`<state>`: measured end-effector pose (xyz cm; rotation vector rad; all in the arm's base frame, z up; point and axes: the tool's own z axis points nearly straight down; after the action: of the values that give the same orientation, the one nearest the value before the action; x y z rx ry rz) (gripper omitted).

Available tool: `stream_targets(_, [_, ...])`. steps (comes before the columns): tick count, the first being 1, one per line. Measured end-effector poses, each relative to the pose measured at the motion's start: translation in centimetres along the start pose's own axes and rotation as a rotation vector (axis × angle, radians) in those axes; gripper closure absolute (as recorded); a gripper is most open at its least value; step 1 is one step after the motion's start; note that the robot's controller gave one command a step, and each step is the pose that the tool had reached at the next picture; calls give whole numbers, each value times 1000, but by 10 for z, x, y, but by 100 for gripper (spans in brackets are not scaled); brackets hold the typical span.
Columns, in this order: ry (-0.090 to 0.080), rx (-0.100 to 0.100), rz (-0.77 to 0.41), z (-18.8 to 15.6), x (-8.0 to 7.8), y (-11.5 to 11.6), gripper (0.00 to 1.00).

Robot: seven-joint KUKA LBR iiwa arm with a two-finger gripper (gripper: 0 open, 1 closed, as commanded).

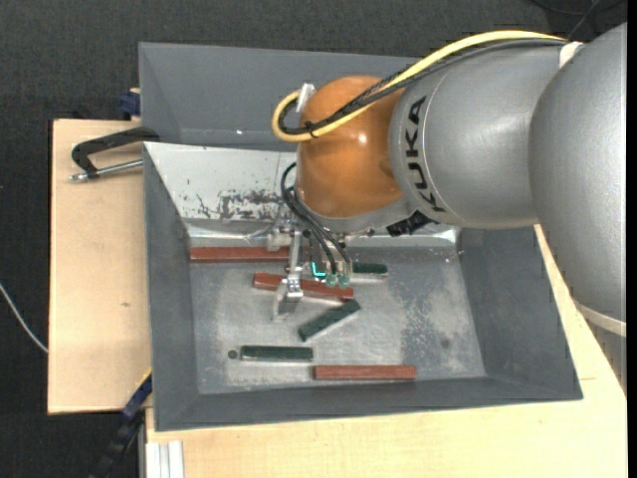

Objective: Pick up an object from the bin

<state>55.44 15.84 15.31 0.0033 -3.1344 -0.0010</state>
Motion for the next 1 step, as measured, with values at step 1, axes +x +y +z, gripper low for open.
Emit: stream_targets(1, [-8,-1,2,-4,-2,-1,0])
